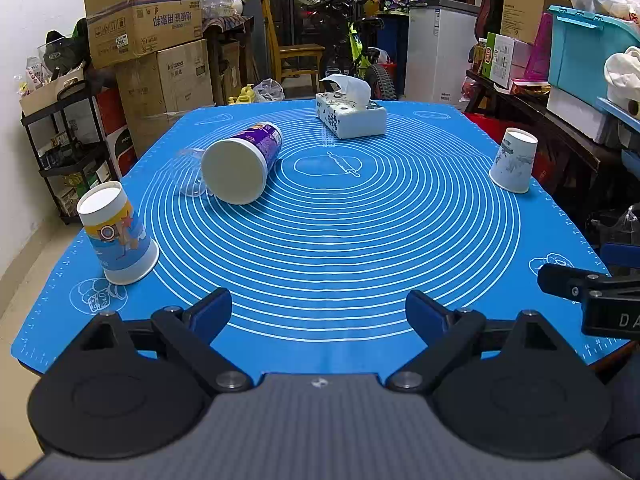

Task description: Flip cup upside down

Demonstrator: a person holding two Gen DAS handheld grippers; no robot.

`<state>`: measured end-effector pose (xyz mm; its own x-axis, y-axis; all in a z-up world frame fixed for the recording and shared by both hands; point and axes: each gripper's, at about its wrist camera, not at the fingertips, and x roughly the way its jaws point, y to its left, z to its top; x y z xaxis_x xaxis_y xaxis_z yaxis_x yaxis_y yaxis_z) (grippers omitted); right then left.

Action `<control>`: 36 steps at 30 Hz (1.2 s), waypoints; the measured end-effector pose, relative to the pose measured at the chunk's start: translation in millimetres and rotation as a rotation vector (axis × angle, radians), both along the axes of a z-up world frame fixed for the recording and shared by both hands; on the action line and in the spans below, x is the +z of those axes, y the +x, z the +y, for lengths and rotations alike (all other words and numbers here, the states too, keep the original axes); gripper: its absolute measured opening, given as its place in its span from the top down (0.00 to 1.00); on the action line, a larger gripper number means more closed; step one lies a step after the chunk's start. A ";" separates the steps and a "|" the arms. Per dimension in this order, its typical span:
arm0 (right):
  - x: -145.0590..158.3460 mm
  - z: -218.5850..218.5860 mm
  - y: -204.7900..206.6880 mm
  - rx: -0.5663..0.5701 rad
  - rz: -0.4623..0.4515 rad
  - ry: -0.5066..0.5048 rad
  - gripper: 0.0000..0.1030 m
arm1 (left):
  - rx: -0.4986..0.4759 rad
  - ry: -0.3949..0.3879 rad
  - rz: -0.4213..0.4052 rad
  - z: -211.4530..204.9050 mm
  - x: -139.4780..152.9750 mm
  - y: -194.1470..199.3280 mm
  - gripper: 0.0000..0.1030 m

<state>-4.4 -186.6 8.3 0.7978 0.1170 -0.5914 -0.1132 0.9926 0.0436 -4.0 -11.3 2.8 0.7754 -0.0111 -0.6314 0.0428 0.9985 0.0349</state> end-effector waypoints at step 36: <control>17.7 13.8 118.1 0.010 -0.046 0.019 0.09 | 0.048 0.349 -0.077 16.8 -4.8 191.7 0.10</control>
<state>113.7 -172.8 26.0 0.8227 0.1358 -0.5520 -0.1255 0.9905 0.0567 187.7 5.5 -2.1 0.8149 0.2326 -0.5309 -0.0201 0.9267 0.3752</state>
